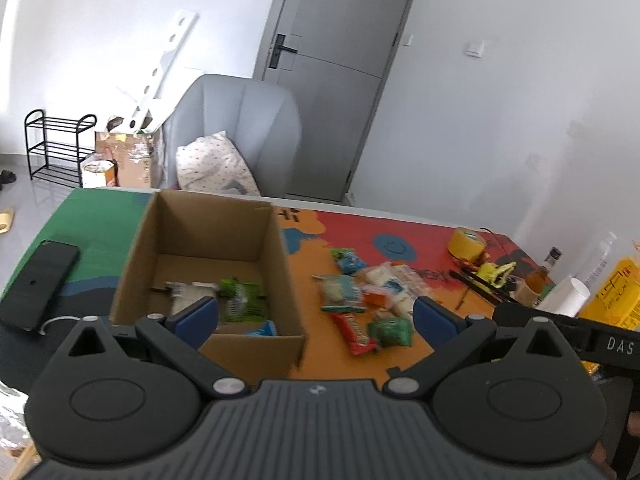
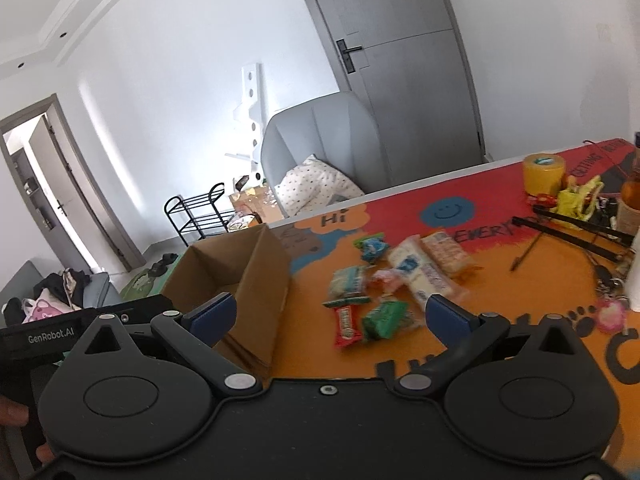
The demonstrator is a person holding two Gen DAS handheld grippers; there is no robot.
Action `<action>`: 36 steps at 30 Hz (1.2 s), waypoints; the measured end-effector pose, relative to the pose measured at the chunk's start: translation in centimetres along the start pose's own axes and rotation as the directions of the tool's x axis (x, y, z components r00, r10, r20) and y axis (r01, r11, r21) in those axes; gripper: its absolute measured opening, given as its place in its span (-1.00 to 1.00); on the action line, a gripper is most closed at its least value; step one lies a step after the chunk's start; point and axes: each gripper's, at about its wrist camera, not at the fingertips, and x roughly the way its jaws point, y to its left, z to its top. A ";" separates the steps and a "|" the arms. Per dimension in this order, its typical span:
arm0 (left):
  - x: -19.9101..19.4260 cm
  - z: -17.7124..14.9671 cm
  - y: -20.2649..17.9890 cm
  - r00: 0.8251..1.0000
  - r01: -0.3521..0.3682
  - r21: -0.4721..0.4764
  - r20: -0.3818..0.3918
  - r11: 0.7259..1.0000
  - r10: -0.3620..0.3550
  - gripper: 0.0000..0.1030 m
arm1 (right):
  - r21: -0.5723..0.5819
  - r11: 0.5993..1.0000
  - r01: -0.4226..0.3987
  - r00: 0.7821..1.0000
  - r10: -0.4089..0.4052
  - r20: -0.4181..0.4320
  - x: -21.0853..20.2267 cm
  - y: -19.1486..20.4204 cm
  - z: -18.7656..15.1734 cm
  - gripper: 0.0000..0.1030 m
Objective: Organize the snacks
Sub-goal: 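Withdraw both tools from the box back toward the snack pile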
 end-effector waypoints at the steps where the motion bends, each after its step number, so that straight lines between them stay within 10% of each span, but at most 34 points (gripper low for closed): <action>1: 0.0 -0.1 -0.5 1.000 -0.004 0.007 0.004 1.000 0.004 1.00 | 0.003 1.000 0.003 1.000 -0.003 0.000 -0.3 -0.4 -0.1 1.00; 36: 10.6 -3.3 -8.8 0.991 0.036 0.044 -0.132 0.998 -0.030 0.25 | 0.017 1.000 0.018 0.996 -0.017 -0.084 3.3 -10.3 -0.7 0.57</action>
